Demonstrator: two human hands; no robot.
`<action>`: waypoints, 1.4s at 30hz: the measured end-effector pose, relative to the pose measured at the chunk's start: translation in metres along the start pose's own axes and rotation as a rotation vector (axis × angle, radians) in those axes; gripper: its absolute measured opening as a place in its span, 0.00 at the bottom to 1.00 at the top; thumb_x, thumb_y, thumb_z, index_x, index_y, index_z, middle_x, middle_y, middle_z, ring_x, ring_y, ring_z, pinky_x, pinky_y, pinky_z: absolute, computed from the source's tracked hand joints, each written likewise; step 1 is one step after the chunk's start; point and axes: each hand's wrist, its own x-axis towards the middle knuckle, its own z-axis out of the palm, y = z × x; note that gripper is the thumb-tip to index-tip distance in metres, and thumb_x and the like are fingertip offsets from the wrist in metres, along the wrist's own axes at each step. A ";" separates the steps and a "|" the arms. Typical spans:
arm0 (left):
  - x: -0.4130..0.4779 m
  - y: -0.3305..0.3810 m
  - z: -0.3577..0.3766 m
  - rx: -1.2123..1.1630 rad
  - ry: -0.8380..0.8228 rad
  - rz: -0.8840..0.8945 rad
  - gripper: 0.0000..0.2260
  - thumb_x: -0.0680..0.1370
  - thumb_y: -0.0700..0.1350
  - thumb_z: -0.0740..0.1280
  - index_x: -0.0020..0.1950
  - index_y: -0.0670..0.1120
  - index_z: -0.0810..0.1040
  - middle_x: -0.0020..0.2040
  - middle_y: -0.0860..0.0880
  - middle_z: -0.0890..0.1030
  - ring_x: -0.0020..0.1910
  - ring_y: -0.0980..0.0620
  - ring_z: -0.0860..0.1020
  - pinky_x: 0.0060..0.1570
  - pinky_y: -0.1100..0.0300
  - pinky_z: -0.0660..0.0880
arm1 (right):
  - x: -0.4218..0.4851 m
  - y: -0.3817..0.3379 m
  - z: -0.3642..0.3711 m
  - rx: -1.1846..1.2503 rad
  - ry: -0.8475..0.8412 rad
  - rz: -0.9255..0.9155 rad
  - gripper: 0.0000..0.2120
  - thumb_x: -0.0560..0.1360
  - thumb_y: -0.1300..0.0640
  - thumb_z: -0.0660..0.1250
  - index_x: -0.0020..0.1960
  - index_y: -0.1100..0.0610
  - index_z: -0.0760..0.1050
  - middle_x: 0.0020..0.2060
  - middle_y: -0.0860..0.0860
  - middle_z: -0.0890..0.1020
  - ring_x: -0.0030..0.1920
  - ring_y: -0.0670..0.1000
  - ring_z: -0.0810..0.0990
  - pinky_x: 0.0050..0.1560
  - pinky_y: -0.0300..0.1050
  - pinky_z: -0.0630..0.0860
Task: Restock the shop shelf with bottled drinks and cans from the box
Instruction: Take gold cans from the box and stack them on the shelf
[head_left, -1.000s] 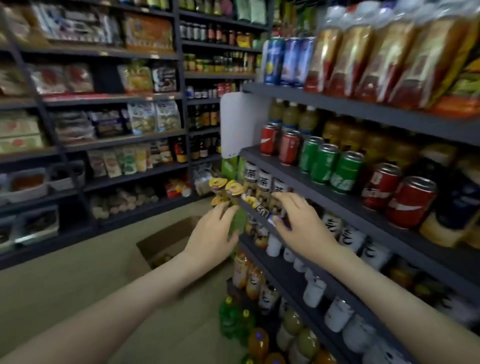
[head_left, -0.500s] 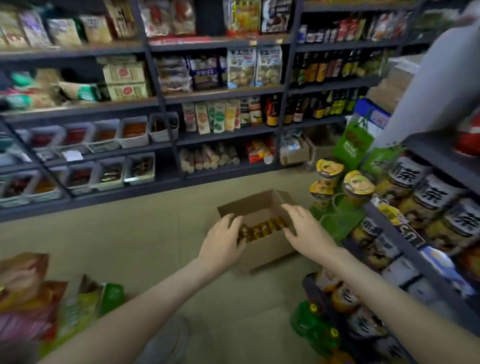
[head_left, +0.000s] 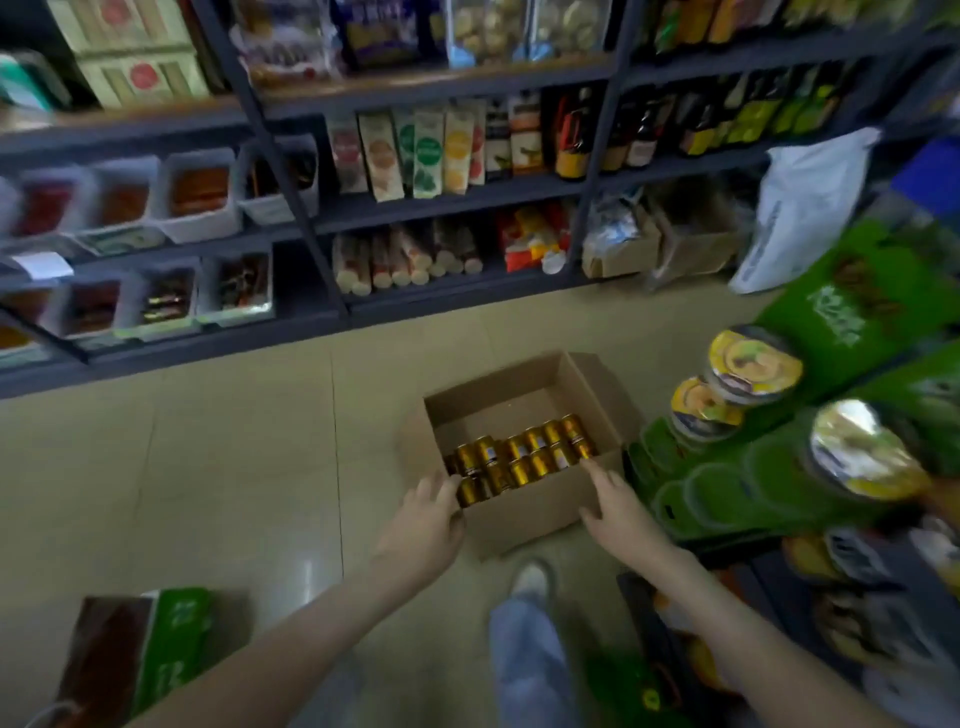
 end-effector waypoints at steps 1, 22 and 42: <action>0.021 -0.003 0.001 -0.014 -0.021 -0.029 0.25 0.81 0.49 0.59 0.77 0.48 0.56 0.74 0.45 0.60 0.69 0.45 0.66 0.65 0.54 0.67 | 0.024 0.003 0.000 0.020 -0.036 0.026 0.33 0.78 0.59 0.63 0.78 0.50 0.50 0.73 0.53 0.62 0.70 0.53 0.67 0.64 0.47 0.69; 0.436 -0.128 0.325 -0.069 -0.303 -0.193 0.27 0.81 0.46 0.57 0.78 0.55 0.49 0.79 0.44 0.48 0.76 0.42 0.53 0.71 0.50 0.59 | 0.449 0.209 0.243 0.039 -0.112 0.323 0.37 0.76 0.66 0.63 0.78 0.52 0.50 0.70 0.57 0.67 0.66 0.56 0.70 0.63 0.48 0.69; 0.511 -0.147 0.415 -0.109 -0.249 -0.115 0.32 0.82 0.47 0.57 0.78 0.55 0.39 0.77 0.45 0.33 0.76 0.46 0.34 0.74 0.51 0.38 | 0.578 0.254 0.297 -0.843 -0.607 -0.189 0.59 0.64 0.42 0.76 0.77 0.47 0.35 0.76 0.52 0.36 0.76 0.60 0.40 0.74 0.60 0.40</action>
